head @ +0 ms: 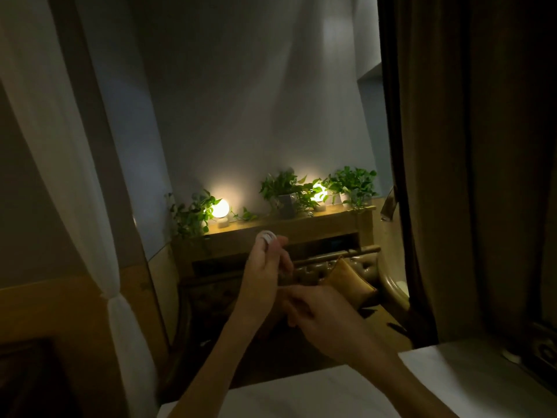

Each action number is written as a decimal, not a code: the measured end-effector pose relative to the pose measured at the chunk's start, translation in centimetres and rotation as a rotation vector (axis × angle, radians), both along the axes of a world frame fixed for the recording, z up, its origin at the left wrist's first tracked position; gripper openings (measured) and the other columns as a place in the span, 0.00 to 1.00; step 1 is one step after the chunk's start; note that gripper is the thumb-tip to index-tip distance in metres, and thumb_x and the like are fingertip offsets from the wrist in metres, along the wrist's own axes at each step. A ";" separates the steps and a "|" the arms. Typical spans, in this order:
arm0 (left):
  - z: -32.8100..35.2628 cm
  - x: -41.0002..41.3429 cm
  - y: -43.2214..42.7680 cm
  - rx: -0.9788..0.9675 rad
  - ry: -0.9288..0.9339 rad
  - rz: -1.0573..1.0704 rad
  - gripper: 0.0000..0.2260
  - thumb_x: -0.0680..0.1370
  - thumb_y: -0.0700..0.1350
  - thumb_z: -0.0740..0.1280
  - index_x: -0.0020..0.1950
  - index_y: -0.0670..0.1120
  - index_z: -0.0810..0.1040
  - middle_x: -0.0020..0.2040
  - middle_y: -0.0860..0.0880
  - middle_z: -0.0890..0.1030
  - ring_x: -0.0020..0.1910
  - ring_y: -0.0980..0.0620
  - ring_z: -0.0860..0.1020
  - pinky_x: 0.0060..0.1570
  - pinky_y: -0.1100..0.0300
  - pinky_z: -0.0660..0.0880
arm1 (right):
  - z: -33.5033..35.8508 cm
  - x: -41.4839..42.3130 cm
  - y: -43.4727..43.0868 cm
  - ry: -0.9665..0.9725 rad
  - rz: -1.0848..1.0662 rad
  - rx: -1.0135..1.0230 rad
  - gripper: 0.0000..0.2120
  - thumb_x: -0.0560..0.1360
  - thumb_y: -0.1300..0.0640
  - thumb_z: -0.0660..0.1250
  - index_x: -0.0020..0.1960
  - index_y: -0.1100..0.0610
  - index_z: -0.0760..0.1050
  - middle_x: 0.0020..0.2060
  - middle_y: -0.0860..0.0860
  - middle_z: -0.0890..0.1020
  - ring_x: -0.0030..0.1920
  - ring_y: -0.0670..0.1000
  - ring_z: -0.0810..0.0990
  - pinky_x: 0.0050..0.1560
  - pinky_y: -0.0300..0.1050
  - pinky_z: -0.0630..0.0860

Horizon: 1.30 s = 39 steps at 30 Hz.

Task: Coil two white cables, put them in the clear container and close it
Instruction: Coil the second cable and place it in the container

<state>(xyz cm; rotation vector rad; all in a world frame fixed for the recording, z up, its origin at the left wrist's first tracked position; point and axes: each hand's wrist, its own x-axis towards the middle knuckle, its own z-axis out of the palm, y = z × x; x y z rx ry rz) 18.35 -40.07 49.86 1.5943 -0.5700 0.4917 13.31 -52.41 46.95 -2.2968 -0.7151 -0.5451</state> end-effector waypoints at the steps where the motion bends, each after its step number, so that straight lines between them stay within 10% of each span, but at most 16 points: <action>1: -1.0 0.2 0.2 0.068 0.013 -0.002 0.18 0.79 0.55 0.54 0.53 0.41 0.74 0.34 0.49 0.76 0.34 0.53 0.76 0.36 0.61 0.73 | 0.4 -0.2 -0.3 -0.076 -0.054 -0.040 0.11 0.81 0.54 0.59 0.60 0.44 0.73 0.47 0.40 0.78 0.44 0.38 0.77 0.44 0.32 0.73; 8: -5.7 -1.9 0.4 -0.005 0.197 -0.220 0.31 0.80 0.59 0.48 0.41 0.35 0.76 0.27 0.38 0.75 0.24 0.47 0.75 0.25 0.61 0.73 | -0.8 2.8 -1.4 -0.340 -0.147 0.176 0.14 0.72 0.47 0.68 0.57 0.47 0.74 0.54 0.45 0.74 0.52 0.36 0.72 0.47 0.24 0.68; 12: -6.1 -2.2 0.9 0.001 0.318 -0.332 0.28 0.81 0.58 0.48 0.39 0.37 0.75 0.20 0.51 0.68 0.17 0.55 0.68 0.20 0.64 0.66 | -2.4 3.7 -1.2 0.425 0.309 0.616 0.17 0.78 0.48 0.64 0.66 0.45 0.72 0.61 0.53 0.76 0.59 0.47 0.79 0.53 0.41 0.79; 15: -6.3 -1.1 1.8 0.091 0.327 -0.120 0.26 0.80 0.58 0.55 0.34 0.38 0.75 0.19 0.52 0.70 0.18 0.55 0.70 0.21 0.63 0.68 | -4.2 3.2 0.7 0.619 0.393 0.772 0.15 0.79 0.46 0.60 0.57 0.54 0.78 0.46 0.64 0.81 0.46 0.59 0.84 0.47 0.44 0.81; 20: -7.9 1.6 2.0 0.004 0.090 0.452 0.23 0.82 0.45 0.57 0.26 0.47 0.71 0.20 0.53 0.70 0.19 0.59 0.70 0.23 0.71 0.66 | -7.5 3.2 5.5 0.362 0.059 0.988 0.09 0.79 0.53 0.63 0.54 0.46 0.81 0.45 0.45 0.85 0.47 0.43 0.84 0.45 0.41 0.83; 28: -10.0 4.4 4.8 0.295 0.226 0.436 0.23 0.82 0.54 0.53 0.35 0.44 0.76 0.30 0.49 0.79 0.29 0.58 0.77 0.34 0.64 0.74 | -10.5 5.6 6.6 0.249 -0.013 0.691 0.26 0.80 0.54 0.62 0.74 0.40 0.59 0.51 0.32 0.77 0.52 0.35 0.80 0.47 0.33 0.80; 32: -10.8 3.5 5.5 0.246 0.360 0.259 0.20 0.82 0.56 0.52 0.40 0.47 0.77 0.31 0.54 0.75 0.28 0.65 0.76 0.31 0.70 0.69 | -10.9 7.7 4.8 0.167 -0.022 0.389 0.18 0.80 0.56 0.62 0.69 0.47 0.70 0.59 0.45 0.80 0.57 0.40 0.79 0.56 0.39 0.79; 39: -11.7 4.2 6.3 -0.033 0.592 0.046 0.12 0.79 0.53 0.62 0.56 0.47 0.75 0.51 0.46 0.82 0.47 0.50 0.83 0.46 0.57 0.82 | -11.5 9.5 4.1 0.212 -0.110 0.617 0.11 0.77 0.54 0.67 0.57 0.42 0.76 0.52 0.46 0.83 0.52 0.44 0.82 0.50 0.43 0.83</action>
